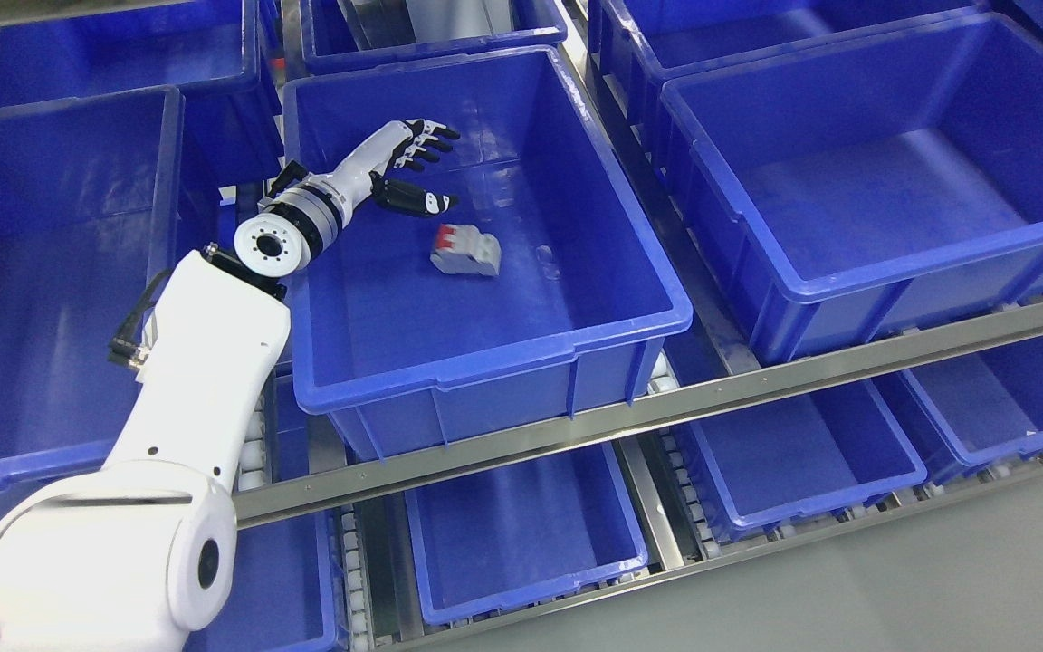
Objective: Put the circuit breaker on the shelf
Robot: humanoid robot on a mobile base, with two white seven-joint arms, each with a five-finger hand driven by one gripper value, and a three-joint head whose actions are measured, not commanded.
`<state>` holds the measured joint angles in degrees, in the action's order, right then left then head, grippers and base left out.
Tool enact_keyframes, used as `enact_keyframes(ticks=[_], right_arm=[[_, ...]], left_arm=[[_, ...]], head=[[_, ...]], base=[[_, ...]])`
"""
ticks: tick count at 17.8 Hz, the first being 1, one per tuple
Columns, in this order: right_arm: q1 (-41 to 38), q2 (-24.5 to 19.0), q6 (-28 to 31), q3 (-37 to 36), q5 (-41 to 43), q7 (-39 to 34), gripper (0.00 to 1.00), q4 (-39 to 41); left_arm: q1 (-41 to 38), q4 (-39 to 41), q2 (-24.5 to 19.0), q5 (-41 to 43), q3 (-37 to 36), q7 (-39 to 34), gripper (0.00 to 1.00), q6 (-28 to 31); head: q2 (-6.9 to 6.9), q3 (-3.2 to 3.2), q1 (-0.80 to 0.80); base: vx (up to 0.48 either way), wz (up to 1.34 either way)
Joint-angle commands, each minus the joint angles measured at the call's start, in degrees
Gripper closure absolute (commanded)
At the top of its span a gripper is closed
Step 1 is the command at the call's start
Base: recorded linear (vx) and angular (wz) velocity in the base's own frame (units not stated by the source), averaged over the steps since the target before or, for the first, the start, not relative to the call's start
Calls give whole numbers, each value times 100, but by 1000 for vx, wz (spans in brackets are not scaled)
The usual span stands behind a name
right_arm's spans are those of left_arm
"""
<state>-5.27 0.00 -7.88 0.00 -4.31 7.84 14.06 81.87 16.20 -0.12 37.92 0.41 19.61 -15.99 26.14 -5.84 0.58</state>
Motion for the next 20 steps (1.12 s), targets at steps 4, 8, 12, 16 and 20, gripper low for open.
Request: enact_keyframes(ticks=[4,8,12,16,20], right_arm=[[0,100,1236,114,0,-1,0,0],[0,100,1236,114,0,-1,0,0],[0,100,1236,114,0,-1,0,0],[0,100,1236,114,0,-1,0,0],[0,100,1236,114,0,-1,0,0]], left_arm=[[495,287,-88,-755,1115,-1299,15,173],[401,1310,-88,-2383,1752,-1434,1,1113],[-1047,3936,-88,-2823,1604,-1372,1,1816],[-2418,6092,-88,-3291,761,-1372,0,1950],[-3379,6887,-88,-3308,242,-1364,0,1731]], head=[[0,0,0],[0,0,0],[0,0,0],[0,0,0],[0,0,0]], base=[[-5,5],[-54,34],[-116,-8],[-163,22],[-239,112]])
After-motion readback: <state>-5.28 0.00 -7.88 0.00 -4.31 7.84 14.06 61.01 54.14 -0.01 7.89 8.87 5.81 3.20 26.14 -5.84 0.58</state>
